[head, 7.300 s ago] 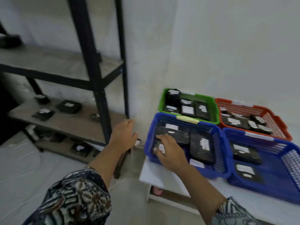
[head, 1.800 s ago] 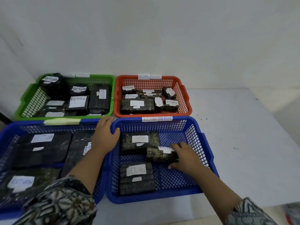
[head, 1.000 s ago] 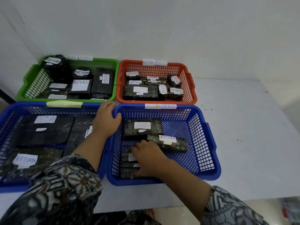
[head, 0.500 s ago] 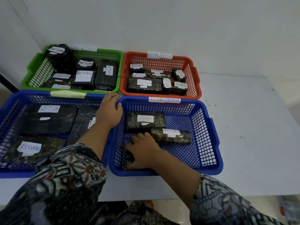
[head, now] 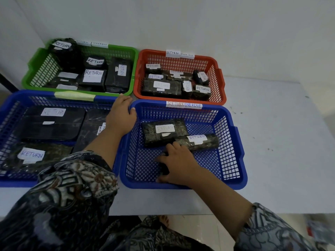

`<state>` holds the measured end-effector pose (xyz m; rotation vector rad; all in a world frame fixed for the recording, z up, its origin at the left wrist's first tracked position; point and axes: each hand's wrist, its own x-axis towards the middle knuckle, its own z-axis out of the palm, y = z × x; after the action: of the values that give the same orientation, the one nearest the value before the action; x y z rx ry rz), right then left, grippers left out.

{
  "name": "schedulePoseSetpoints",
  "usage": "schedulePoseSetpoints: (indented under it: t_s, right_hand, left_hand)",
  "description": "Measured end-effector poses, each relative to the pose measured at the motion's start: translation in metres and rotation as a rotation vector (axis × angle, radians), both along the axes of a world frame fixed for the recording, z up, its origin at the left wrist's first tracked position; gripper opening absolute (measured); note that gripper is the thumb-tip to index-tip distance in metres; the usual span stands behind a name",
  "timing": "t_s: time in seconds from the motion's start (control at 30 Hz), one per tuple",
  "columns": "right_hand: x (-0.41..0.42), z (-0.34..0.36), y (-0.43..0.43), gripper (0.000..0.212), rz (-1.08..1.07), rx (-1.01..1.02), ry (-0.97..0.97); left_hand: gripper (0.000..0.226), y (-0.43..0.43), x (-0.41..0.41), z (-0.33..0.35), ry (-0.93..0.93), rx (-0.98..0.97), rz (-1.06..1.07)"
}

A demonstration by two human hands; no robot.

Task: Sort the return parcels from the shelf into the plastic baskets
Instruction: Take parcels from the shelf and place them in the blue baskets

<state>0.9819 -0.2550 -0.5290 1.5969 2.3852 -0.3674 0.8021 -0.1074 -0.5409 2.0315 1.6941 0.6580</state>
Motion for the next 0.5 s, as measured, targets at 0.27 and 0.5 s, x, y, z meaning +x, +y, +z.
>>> schedulePoseSetpoints:
  t_s: [0.27,0.5]
  right_hand:
    - [0.057,0.015,0.010,0.053,-0.266,0.148,0.196]
    - [0.118,0.008,0.033,0.071,-0.285,-0.057,-0.189]
  left_hand:
    - [0.045,0.000,0.001,0.001,0.028,-0.005,0.000]
    - [0.045,-0.001,0.001,0.003,0.043,-0.011,-0.006]
